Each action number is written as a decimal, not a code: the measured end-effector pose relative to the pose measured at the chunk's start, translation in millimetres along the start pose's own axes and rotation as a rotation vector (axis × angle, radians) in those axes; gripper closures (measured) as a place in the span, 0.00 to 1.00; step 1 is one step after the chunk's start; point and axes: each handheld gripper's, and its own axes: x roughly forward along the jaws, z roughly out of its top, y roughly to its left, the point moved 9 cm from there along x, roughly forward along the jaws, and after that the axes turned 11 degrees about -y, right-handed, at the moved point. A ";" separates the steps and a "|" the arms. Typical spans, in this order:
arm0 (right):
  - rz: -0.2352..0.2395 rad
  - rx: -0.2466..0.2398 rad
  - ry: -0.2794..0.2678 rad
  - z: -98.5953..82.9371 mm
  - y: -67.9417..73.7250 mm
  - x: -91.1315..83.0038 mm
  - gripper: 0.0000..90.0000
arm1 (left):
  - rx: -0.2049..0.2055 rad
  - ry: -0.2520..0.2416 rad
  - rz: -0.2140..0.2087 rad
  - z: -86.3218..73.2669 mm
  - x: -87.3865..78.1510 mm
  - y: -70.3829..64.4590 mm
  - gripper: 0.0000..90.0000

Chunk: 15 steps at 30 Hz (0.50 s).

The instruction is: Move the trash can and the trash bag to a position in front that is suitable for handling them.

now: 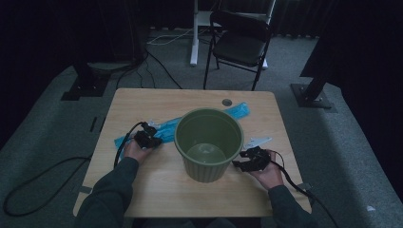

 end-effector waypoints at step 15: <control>0.009 -0.002 -0.004 2.1 1.5 0.6 0.49 | 0.015 0.028 -0.067 -31.1 -30.7 -39.9 0.99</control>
